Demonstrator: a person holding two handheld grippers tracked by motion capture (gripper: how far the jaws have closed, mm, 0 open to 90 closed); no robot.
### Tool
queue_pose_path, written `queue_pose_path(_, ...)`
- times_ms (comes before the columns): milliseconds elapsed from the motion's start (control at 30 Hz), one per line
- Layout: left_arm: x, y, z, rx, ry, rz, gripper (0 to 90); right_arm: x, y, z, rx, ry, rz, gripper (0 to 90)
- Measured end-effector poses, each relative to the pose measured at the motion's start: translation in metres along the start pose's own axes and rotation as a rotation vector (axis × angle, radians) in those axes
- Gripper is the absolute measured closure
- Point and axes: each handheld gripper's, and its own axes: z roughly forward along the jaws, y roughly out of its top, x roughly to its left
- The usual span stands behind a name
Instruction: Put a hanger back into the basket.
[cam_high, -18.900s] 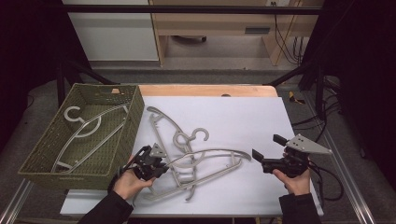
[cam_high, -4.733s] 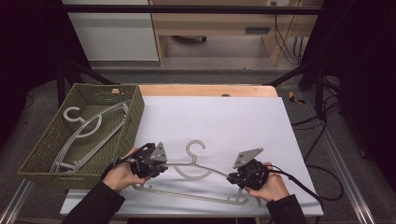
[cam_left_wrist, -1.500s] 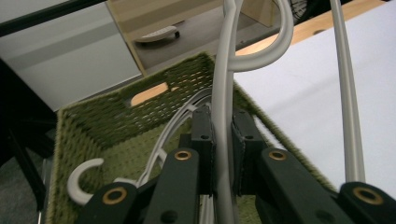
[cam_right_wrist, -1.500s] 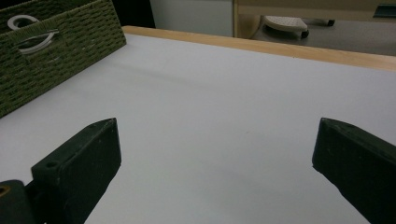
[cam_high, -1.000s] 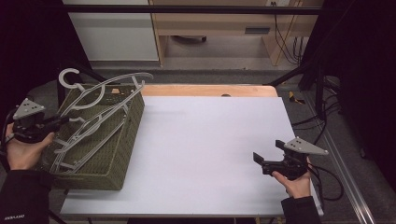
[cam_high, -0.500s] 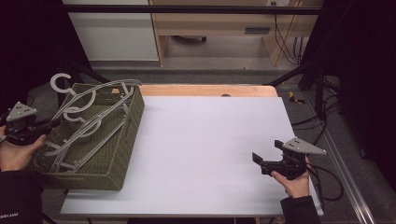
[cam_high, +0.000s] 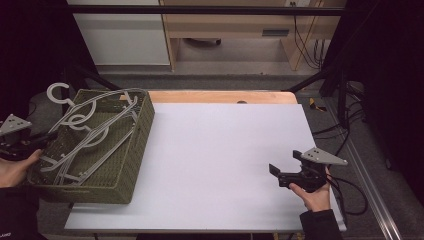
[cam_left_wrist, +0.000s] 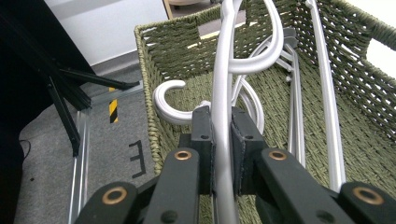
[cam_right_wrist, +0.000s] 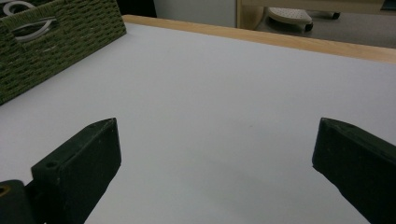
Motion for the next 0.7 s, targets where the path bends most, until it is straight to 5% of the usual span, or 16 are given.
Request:
queue_pose_path(400, 0.002, -0.005, -0.001, -0.005, 0.007, 0.000, 81.6, -0.001, -0.001, 0.001, 0.005, -0.002, 0.000, 1.6)
queue_pose_path(700, -0.012, 0.003, 0.012, 0.051, 0.002, 0.036, 81.6, 0.000, -0.001, 0.002, 0.008, -0.001, 0.000, 1.6)
